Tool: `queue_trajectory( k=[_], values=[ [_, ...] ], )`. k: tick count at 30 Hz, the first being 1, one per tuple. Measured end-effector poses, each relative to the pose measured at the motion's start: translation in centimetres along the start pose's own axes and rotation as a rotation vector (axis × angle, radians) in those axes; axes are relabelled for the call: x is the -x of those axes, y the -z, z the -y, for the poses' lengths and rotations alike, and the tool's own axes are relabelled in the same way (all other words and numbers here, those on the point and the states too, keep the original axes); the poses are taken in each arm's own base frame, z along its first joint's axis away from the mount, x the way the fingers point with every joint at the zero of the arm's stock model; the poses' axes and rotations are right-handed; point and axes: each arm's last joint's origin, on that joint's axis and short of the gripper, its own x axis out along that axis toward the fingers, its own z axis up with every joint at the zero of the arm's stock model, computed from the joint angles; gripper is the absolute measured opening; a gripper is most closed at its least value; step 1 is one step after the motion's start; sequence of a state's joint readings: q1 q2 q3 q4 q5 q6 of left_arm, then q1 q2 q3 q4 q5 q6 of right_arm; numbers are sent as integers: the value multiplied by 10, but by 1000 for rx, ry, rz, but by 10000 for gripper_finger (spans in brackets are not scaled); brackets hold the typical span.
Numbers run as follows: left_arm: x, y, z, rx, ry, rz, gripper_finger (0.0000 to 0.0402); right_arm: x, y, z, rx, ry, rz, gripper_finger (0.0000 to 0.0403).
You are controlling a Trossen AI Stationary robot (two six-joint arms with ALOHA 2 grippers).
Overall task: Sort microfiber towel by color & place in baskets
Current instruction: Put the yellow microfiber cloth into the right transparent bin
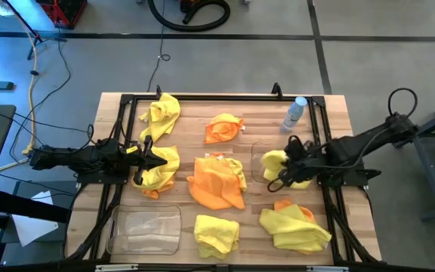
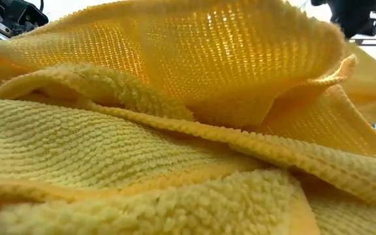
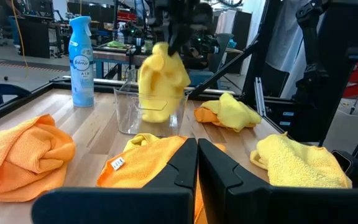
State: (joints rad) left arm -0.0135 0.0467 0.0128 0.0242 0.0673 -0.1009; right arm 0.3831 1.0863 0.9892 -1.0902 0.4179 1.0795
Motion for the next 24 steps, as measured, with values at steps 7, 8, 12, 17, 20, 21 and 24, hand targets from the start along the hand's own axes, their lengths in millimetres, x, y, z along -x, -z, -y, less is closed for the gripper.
queue_trajectory(
  k=[7,8,12,17,20,21,24],
  values=[
    [0,0,0,0,0,0,1,-45,0,11,-75,-49,-46,0],
    [0,0,0,0,0,0,1,-50,0,12,-93,-62,-47,0],
    [0,0,0,0,0,0,1,-68,2,19,-144,-79,-73,0],
    [0,0,0,0,0,0,1,-89,12,26,-189,-20,-172,0],
    [0,0,0,0,0,0,1,-98,13,27,-219,7,-222,0],
    [0,0,0,0,0,0,1,-101,14,26,-235,16,-238,0],
    [0,0,0,0,0,0,1,-110,15,26,-263,41,-286,0]
  ],
)
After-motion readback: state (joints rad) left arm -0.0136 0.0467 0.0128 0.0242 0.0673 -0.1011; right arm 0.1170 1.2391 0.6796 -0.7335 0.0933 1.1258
